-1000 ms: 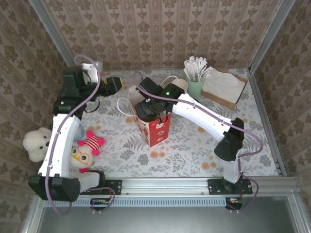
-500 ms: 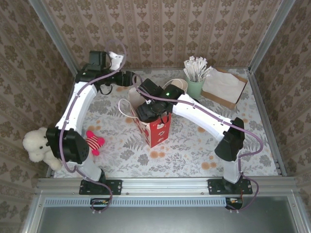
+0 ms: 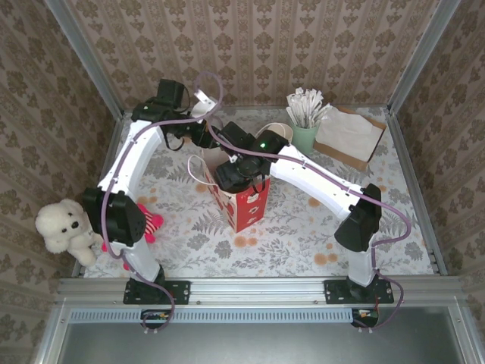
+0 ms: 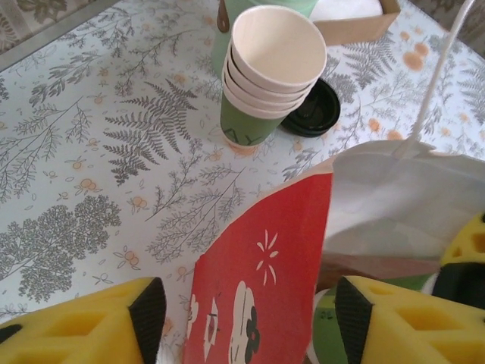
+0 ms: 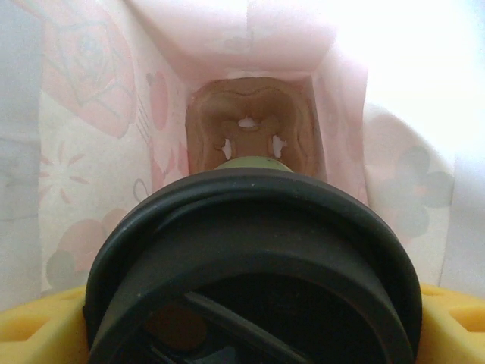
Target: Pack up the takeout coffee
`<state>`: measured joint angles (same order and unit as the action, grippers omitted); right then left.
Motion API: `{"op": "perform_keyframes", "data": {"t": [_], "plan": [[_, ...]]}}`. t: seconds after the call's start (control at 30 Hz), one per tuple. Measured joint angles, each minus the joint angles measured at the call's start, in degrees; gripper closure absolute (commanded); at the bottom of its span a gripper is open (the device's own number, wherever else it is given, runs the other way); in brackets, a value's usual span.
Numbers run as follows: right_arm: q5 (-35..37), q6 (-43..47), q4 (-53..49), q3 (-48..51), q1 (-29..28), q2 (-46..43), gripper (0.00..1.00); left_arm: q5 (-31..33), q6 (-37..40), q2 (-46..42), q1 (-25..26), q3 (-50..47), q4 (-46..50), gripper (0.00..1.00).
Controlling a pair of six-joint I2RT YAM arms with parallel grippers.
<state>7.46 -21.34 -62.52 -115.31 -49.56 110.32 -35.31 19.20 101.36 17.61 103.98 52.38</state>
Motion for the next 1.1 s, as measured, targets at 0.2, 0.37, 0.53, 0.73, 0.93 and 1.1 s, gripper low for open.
{"op": "perform_keyframes", "data": {"t": [0.2, 0.37, 0.53, 0.73, 0.93, 1.1], "plan": [[-0.7, -0.04, -2.19, -3.1, -0.04, 1.73, 0.43, 1.88, 0.68, 1.29, 0.42, 0.02, -0.35, 0.7], [-0.7, -0.07, -3.41, -4.68, -0.22, 2.38, 0.43, 1.92, -0.66, 0.92, 0.37, -1.25, -3.02, 0.78], [-0.7, -0.04, -3.58, -4.87, -0.28, 2.54, 0.43, 1.68, -1.68, -0.31, 0.35, -3.43, -5.44, 0.81], [-0.7, -0.02, -3.58, -4.87, -0.28, 2.58, 0.43, 1.4, -3.06, -0.63, 0.33, -4.44, -6.73, 0.87], [-0.7, -0.02, -3.72, -4.87, -0.28, 2.58, 0.43, 0.79, -4.74, -1.55, 0.33, -6.29, -9.14, 0.99], [-0.66, -0.02, -3.82, -4.87, -0.39, 2.58, 0.43, 0.79, -6.43, -2.54, 0.33, -8.0, -10.99, 1.0]]}}
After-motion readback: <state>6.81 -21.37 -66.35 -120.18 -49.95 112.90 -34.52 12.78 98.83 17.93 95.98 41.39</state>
